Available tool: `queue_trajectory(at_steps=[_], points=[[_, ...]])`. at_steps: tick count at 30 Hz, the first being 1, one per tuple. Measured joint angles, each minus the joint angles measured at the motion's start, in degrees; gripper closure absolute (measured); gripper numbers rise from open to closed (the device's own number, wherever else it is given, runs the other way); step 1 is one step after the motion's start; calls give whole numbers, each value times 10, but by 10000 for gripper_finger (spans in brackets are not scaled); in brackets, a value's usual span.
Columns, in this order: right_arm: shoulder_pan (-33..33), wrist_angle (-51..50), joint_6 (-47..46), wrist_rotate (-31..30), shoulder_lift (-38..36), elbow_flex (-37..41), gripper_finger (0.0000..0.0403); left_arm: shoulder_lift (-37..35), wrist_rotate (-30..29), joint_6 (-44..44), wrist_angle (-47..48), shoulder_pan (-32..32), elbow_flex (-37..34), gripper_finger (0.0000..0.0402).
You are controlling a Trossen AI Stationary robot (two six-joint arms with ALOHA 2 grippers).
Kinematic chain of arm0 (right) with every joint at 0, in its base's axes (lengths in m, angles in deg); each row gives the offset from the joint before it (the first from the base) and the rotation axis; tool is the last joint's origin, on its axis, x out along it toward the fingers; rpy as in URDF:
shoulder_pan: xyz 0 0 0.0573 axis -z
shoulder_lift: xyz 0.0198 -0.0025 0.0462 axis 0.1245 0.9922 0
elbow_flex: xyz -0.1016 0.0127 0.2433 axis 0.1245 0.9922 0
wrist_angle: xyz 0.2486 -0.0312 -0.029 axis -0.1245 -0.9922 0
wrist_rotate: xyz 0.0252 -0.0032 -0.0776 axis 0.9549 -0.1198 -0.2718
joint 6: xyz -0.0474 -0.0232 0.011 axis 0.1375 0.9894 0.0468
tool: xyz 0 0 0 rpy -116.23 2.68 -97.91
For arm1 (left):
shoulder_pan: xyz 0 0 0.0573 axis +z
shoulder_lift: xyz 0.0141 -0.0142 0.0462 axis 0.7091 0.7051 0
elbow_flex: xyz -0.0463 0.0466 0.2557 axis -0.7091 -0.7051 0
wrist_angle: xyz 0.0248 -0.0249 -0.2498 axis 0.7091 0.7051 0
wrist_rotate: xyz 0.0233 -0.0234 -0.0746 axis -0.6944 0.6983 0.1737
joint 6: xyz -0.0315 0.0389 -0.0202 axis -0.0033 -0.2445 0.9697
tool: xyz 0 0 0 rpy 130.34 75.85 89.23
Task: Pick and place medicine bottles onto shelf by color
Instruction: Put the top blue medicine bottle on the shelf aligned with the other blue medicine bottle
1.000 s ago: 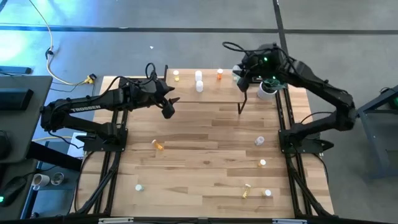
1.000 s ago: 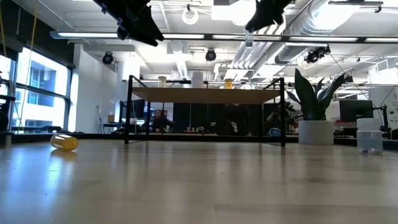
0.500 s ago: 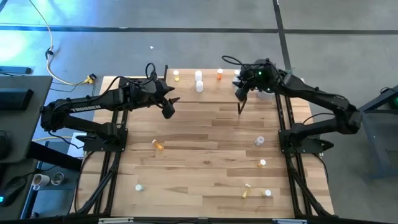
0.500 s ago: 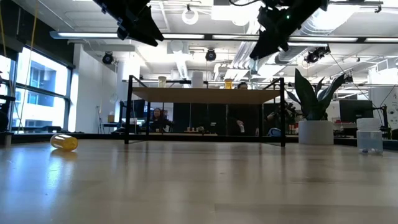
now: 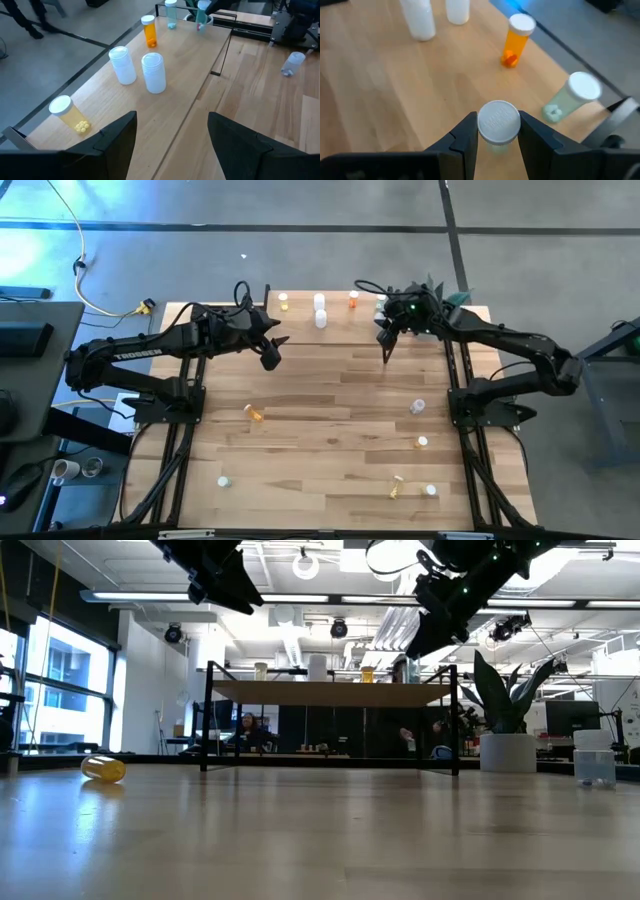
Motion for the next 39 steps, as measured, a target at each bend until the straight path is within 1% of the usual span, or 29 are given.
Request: queue_trajectory(at_steps=[6,14,25,39], points=[[15,-4,14,-8,0,0,295,0,0,0,0,0,0,167],[29,-2,19,32,8,0,295,0,0,0,0,0,0,167],[30,-2,19,35,16,0,294,0,0,0,0,0,0,167],[30,-4,24,35,17,0,250,0,0,0,0,0,0,167]])
